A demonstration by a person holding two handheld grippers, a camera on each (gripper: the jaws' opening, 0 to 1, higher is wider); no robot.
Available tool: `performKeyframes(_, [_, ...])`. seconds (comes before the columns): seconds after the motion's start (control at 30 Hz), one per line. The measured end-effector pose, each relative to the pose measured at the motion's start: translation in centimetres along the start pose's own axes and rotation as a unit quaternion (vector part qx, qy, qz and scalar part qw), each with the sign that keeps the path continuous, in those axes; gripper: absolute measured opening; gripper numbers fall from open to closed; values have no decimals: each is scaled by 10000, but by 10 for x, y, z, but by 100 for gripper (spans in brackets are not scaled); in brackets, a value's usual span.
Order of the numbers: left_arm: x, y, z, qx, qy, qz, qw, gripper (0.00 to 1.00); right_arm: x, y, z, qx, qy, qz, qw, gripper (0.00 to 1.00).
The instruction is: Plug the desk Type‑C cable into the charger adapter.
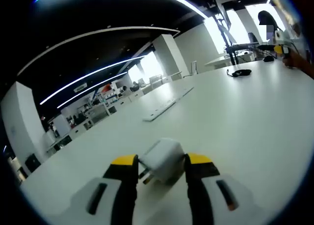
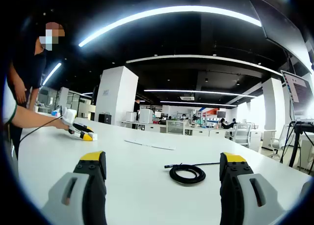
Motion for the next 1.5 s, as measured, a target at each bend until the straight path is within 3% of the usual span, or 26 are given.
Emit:
performKeyframes(0.2, [4, 6, 0, -61, 211, 42, 9998, 28, 2, -3, -1, -13, -22, 29, 10000, 98])
performKeyframes(0.53, [4, 7, 1, -208, 577, 74, 9981, 28, 4, -6, 1, -23, -17, 58, 10000, 98])
performKeyframes(0.73, [1, 2, 2, -265, 510, 61, 9983, 32, 3, -7, 0, -8, -14, 52, 10000, 98])
performKeyframes(1.03, [0, -1, -1, -323, 796, -1, 9963, 28, 2, -6, -2, -6, -39, 28, 10000, 98])
performKeyframes(1.5, [-2, 1, 1, -171, 883, -6, 9959, 26, 3, -7, 0, -34, -47, 76, 10000, 98])
Point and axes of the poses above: the point that each gripper's makers call its tool centre point, and the gripper's own axes: y roughly backward along the fingers, x roughly to its left, z roughly out of its top, the point moved 1 cm from there along y, roughly backward along the fingers, and after that the axes turned 14 degrees about z, right-handed, at the moved point
